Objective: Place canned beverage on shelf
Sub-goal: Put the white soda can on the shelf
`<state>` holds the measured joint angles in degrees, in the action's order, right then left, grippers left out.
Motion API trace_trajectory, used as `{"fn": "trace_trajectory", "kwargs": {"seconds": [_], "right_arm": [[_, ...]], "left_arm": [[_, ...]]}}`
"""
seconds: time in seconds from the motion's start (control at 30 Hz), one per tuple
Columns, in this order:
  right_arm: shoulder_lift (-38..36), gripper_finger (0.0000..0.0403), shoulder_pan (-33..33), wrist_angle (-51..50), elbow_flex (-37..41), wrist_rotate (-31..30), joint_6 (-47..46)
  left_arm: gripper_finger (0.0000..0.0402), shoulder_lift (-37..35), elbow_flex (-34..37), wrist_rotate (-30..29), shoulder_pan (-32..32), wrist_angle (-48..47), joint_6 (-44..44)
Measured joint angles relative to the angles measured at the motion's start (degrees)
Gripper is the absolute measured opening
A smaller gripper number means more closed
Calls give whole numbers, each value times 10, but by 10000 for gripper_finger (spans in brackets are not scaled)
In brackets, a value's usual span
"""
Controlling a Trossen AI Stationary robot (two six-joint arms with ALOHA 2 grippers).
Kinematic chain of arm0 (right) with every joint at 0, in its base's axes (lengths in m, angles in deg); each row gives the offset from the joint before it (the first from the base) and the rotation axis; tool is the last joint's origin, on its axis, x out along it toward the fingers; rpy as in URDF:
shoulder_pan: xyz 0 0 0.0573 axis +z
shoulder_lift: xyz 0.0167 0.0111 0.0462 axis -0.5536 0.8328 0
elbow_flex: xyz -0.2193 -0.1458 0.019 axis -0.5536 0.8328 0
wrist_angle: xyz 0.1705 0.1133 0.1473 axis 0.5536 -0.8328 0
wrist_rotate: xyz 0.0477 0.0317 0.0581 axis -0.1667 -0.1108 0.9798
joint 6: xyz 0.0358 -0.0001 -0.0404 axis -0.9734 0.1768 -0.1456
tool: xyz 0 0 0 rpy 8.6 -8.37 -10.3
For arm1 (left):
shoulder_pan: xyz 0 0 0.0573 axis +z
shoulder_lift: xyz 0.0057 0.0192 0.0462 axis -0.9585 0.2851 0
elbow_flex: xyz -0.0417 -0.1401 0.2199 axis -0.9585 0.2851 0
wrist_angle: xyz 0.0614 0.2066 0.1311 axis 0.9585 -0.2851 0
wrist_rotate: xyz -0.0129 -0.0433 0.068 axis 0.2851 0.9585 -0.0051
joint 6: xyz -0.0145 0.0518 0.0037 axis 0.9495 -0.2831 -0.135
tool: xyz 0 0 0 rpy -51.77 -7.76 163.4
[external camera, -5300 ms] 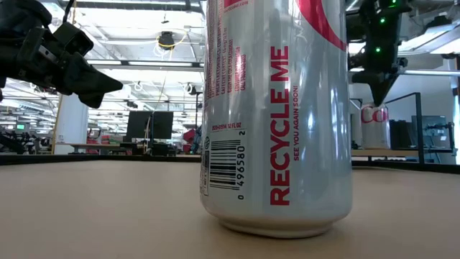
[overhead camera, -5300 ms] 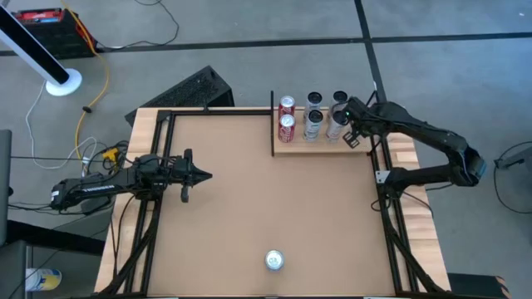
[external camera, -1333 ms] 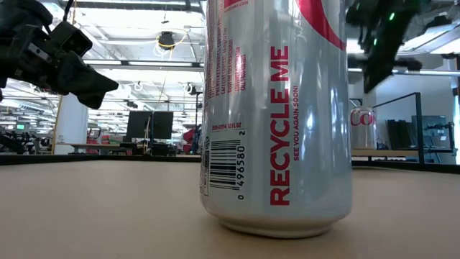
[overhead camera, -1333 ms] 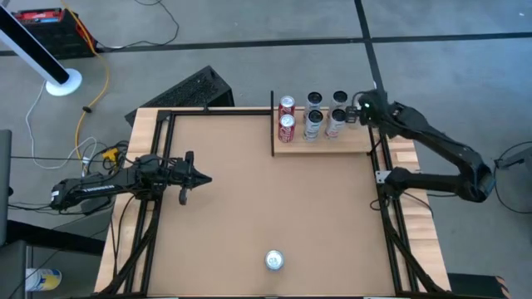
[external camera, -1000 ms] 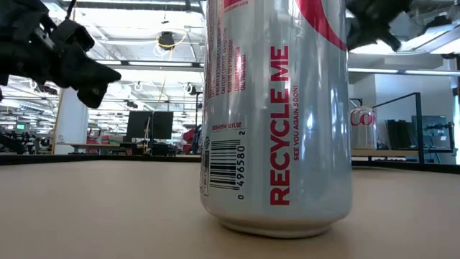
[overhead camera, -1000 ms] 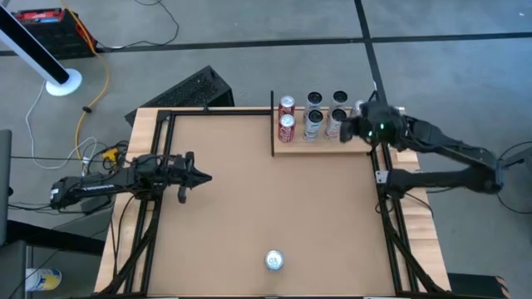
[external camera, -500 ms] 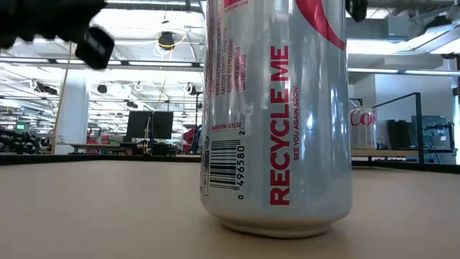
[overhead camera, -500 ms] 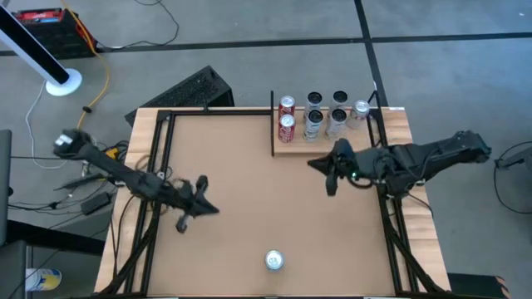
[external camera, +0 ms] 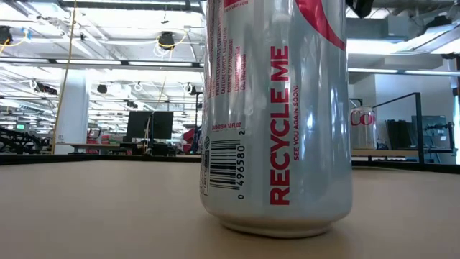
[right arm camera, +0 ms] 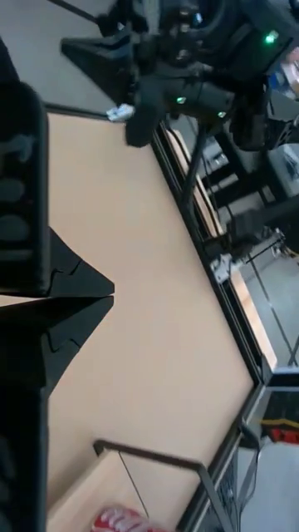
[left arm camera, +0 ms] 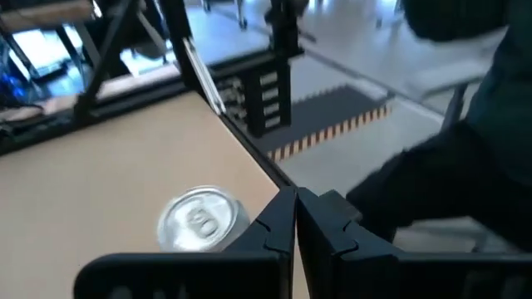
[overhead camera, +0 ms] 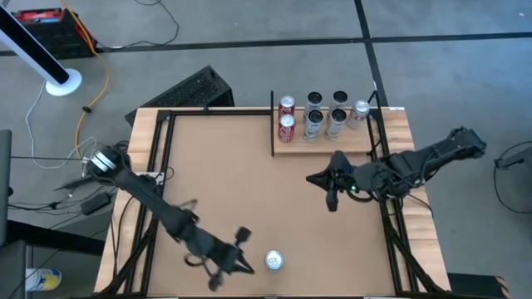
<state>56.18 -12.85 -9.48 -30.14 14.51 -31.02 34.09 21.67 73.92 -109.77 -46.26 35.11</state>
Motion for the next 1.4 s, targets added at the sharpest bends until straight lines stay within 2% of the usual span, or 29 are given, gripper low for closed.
{"fn": "trace_trajectory", "kwargs": {"seconds": [0.1, 0.2, 0.33, 0.43, 0.5, 0.67, 0.83, 0.93, 1.1, 1.23, 1.4], "right_arm": [[0, 22, 24, -8, 0, 0, 0], [0, 22, 52, -17, 0, 0, 1], [0, 22, 83, -29, 0, -20, 2], [0, 22, 103, -40, 0, -37, 2], [0, 22, 114, -43, 0, -45, 2], [0, 22, 126, -50, 0, -45, 1], [0, 22, 125, -56, 0, -45, 1], [0, 22, 125, -57, 0, -45, 0], [0, 22, 125, -58, 0, -47, -3], [0, 22, 125, -56, 0, -50, -3], [0, 22, 124, -59, 0, -59, -3]], "left_arm": [[11, 67, -68, -10, 1, -35, -14], [39, 119, -132, -38, 3, -60, -40], [100, 159, -213, -84, 7, -117, -66], [157, 175, -262, -128, 12, -161, -48], [198, 182, -278, -145, 17, -183, -23], [299, 185, -282, -127, 31, -218, 75], [367, 185, -282, -133, 32, -231, 109], [384, 185, -282, -133, 33, -245, 133], [386, 185, -282, -159, 31, -272, 161], [387, 207, -282, -194, 20, -240, 157], [387, 250, -281, -202, 13, -187, 156]]}}
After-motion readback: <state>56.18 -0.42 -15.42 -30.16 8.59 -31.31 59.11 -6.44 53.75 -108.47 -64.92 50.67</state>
